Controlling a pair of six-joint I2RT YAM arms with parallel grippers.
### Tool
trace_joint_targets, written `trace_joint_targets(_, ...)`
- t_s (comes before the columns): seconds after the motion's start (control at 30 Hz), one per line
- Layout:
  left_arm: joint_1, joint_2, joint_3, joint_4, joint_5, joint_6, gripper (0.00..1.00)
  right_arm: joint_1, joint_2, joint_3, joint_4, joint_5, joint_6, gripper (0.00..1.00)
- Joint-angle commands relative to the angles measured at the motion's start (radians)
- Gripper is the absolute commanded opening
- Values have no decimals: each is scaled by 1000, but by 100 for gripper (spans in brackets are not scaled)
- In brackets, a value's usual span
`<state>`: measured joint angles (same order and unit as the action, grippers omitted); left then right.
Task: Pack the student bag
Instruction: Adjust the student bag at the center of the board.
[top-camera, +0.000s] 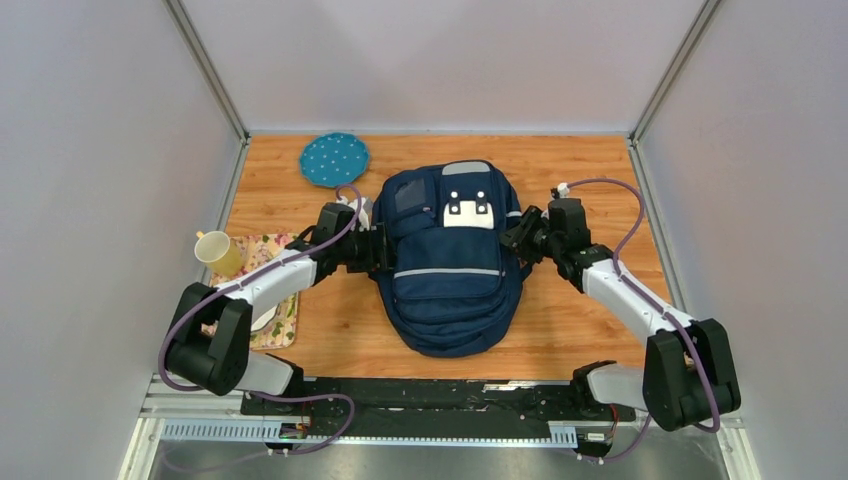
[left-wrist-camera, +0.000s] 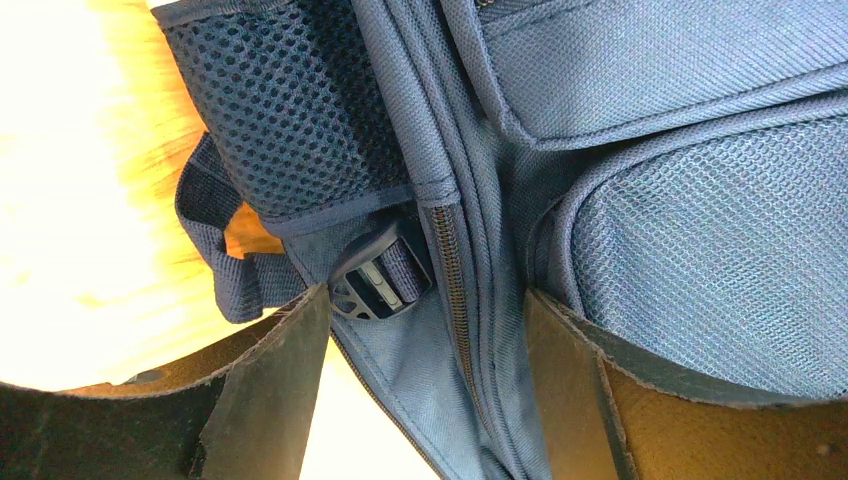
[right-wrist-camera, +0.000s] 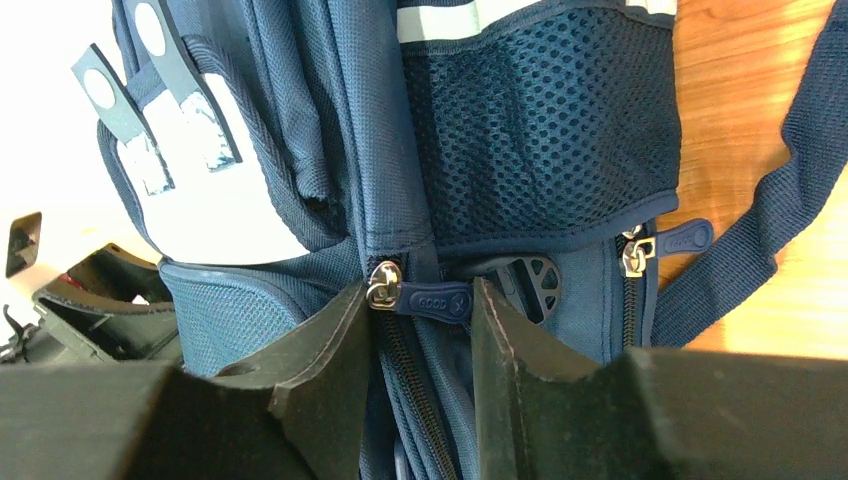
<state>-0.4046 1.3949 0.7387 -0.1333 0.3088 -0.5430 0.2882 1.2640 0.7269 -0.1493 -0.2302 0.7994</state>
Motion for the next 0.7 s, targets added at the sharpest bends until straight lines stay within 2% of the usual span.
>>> trace_joint_targets(0.0,-25,-31,48,142,133,0,79,95,-38,-38,-91,-208,-64,31)
trace_joint_targets(0.17,-25,-77,5,149,147,-5,79,94,-127,-21,-193,-95,-123,57)
trace_joint_targets(0.33,-25,-174,-27,97,96,66,80,86,-193,84,-318,-87,-274,67)
trace_joint_targets(0.47,-23,-252,-45,60,56,124,80,85,-259,115,-394,27,-313,71)
trace_joint_targets(0.67,-23,-369,-88,74,50,161,80,81,-431,74,-392,202,-309,79)
